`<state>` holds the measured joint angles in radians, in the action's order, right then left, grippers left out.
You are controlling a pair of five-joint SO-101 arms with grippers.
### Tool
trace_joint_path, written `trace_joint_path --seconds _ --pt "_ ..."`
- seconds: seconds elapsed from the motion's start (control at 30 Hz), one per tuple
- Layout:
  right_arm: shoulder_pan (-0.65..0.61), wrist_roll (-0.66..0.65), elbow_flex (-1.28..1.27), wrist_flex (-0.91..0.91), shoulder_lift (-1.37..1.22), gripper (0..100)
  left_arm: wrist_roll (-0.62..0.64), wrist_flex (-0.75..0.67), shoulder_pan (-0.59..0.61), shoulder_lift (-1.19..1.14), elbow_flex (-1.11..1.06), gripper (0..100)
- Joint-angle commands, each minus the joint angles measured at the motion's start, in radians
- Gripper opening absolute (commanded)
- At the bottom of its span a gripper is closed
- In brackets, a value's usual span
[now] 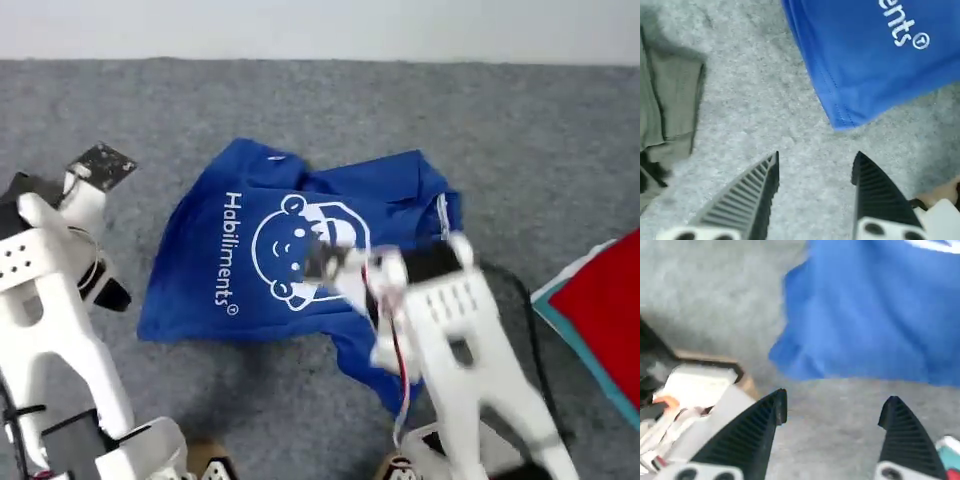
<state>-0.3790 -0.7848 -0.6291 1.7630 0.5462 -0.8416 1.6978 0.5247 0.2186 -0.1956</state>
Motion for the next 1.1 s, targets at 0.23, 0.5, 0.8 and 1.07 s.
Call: trace_joint_path --seconds 0.23,0.5,0.8,1.07 --pt "0.018 -0.097 -0.160 -0.028 0.051 30.6 -0.009 0.021 -0.008 0.048 -0.030 22" --pt "-0.154 -0.078 -0.192 -0.094 -0.148 30.6 -0.009 0.032 -0.008 0.048 -0.030 22" --pt "-0.280 0.049 -0.199 -0.321 -0.372 28.6 -0.009 0.034 -0.005 0.048 -0.030 22" --pt "-0.274 0.048 -0.190 -0.420 -0.568 14.5 -0.009 0.055 -0.005 0.049 -0.025 22"
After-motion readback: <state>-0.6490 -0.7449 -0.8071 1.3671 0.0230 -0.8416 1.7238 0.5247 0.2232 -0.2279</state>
